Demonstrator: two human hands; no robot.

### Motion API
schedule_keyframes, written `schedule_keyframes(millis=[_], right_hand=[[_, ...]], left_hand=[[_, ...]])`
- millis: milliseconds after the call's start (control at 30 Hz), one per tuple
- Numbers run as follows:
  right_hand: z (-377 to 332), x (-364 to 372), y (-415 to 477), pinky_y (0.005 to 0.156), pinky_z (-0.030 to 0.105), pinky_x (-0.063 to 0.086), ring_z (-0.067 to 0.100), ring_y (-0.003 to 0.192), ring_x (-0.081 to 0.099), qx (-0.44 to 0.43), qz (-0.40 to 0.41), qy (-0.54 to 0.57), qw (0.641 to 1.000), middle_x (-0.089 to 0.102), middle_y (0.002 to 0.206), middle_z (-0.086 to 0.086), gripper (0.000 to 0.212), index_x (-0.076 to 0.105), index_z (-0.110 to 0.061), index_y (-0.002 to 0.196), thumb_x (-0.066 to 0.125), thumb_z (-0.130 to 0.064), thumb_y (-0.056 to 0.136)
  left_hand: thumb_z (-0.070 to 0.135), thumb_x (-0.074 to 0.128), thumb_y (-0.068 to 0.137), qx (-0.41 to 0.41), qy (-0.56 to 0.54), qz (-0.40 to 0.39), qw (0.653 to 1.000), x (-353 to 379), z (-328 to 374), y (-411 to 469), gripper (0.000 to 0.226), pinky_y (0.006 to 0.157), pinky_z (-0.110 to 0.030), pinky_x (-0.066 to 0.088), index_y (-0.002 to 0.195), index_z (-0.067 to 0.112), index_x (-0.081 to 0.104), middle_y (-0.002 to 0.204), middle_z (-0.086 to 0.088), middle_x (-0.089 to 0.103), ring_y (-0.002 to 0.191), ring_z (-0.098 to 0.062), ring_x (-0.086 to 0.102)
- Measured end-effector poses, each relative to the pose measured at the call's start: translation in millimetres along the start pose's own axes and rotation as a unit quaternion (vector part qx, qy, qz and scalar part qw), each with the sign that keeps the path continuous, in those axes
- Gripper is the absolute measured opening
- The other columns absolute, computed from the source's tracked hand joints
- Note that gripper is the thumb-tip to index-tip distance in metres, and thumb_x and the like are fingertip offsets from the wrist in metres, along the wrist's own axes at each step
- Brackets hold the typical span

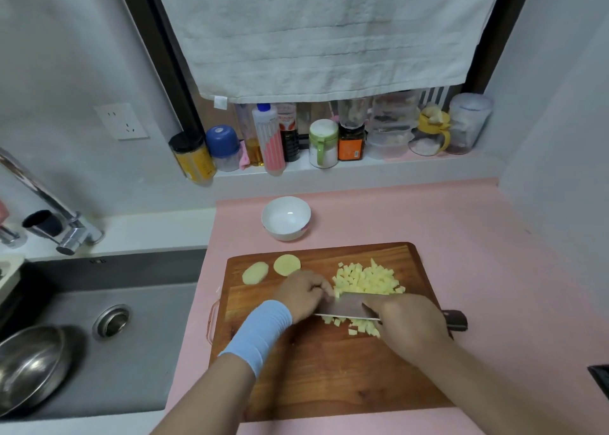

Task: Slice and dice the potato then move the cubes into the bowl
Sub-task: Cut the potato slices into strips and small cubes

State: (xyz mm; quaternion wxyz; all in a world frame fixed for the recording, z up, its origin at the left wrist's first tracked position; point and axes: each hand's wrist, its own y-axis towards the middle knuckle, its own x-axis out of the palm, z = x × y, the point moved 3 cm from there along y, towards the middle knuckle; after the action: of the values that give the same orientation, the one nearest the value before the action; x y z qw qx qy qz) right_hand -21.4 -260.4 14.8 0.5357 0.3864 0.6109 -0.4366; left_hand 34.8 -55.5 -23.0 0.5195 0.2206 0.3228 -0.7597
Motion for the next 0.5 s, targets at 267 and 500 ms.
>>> schedule_keyframes(millis=[267, 500], right_hand=[[-2.2, -2.6, 2.6, 0.057, 0.028, 0.036, 0.016, 0.067, 0.048, -0.020, -0.002, 0.019, 1.000, 0.054, 0.079, -0.010, 0.027, 0.066, -0.032, 0.110, 0.054, -0.014, 0.094], [-6.4, 0.2, 22.0, 0.059, 0.029, 0.042, 0.020, 0.072, 0.059, -0.029, -0.028, 0.006, 0.999, 0.065, 0.085, -0.005, 0.030, 0.066, -0.033, 0.120, 0.054, -0.018, 0.097]], left_hand=[[0.000, 0.042, 0.091, -0.031, -0.020, -0.009, 0.999, 6.2, 12.4, 23.0, 0.045, 0.098, -0.020, 0.040, 0.103, 0.029, 0.073, 0.115, 0.016, 0.064, 0.111, -0.010, 0.058], [0.003, 0.040, 0.089, -0.044, 0.011, -0.136, 0.990, 5.4, -7.0, 25.6, 0.052, 0.110, -0.026, 0.036, 0.109, 0.038, 0.074, 0.128, 0.017, 0.063, 0.120, -0.007, 0.054]])
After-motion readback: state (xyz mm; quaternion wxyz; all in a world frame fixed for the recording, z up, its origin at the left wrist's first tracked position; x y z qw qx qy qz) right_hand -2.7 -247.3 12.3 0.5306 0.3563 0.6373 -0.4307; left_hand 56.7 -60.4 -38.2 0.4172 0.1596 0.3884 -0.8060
